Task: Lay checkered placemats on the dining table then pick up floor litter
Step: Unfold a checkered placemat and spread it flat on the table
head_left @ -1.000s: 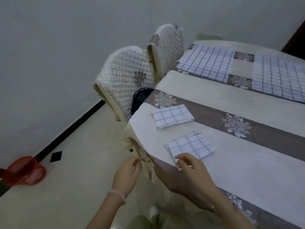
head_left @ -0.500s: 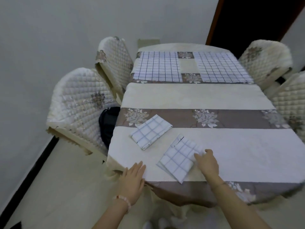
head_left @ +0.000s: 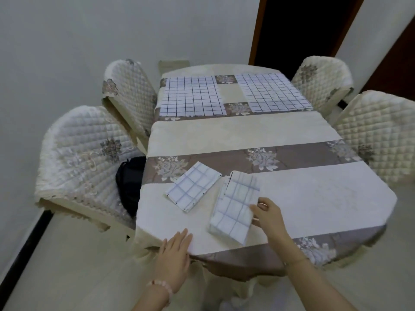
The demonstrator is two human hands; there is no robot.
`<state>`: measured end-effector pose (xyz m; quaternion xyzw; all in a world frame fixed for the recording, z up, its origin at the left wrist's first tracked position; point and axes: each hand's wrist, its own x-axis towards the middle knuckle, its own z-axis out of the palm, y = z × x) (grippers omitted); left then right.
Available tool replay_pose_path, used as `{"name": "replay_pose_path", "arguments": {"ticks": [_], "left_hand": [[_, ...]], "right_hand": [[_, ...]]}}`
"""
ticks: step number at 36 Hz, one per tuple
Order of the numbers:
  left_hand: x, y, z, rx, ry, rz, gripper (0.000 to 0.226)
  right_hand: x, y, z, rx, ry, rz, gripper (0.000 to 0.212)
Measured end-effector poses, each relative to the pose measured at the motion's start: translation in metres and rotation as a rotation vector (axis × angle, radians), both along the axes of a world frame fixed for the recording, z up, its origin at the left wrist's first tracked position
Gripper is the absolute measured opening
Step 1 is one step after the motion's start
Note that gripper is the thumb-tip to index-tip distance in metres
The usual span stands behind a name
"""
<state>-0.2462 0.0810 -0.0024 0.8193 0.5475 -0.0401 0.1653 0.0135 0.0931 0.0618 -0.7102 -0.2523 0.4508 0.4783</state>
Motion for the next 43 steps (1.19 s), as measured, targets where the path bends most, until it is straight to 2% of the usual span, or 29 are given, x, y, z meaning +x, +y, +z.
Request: {"name": "replay_pose_path", "arguments": {"ticks": [4,6,8,11,13,17,20,24,28,31,33,36,40,43], "left_hand": [[0.004,0.01,0.012,-0.094,0.011,0.028,0.053],[0.011,0.016,0.022,-0.163,-0.04,0.089,0.051],[0.02,0.021,0.036,-0.248,-0.236,0.18,0.047],[0.036,0.03,0.066,-0.427,-0.686,0.346,0.042],[0.049,0.035,0.087,-0.587,-0.912,0.425,0.041],[0.066,0.046,0.117,-0.862,-1.295,0.504,0.051],[0.071,0.05,0.133,-0.993,-1.464,0.436,0.054],[0.078,0.05,0.149,-0.944,-1.505,0.314,0.043],[0.086,0.048,0.155,-0.785,-1.493,0.343,0.022],[0.092,0.048,0.159,-0.692,-1.484,0.413,0.026],[0.095,0.048,0.165,-0.634,-1.491,0.441,0.025],[0.099,0.05,0.175,-0.596,-1.52,0.449,0.022],[0.108,0.055,0.191,-0.586,-1.522,0.381,0.022],[0.114,0.061,0.203,-0.565,-1.549,0.346,0.022]], "right_hand": [[0.0,-0.009,0.032,0.09,0.012,-0.002,0.015],[0.001,-0.014,0.045,0.127,0.027,0.02,0.016],[0.001,-0.019,0.058,0.154,0.066,0.035,0.018],[0.003,-0.027,0.072,0.193,0.113,0.062,0.016],[0.004,-0.029,0.079,0.208,0.128,0.08,0.015],[0.011,-0.027,0.093,0.245,0.168,0.121,0.023],[0.013,-0.022,0.101,0.277,0.19,0.125,0.025],[0.014,-0.013,0.104,0.285,0.233,0.071,0.02],[0.013,-0.008,0.104,0.282,0.217,0.048,0.018],[0.01,-0.004,0.104,0.235,0.098,0.001,0.021],[0.007,-0.001,0.107,0.241,-0.017,-0.006,0.032],[0.004,0.002,0.113,0.272,-0.124,0.11,0.033],[-0.009,0.01,0.125,0.256,-0.01,0.328,0.02],[-0.012,0.017,0.134,0.29,0.047,0.338,0.021]]}}
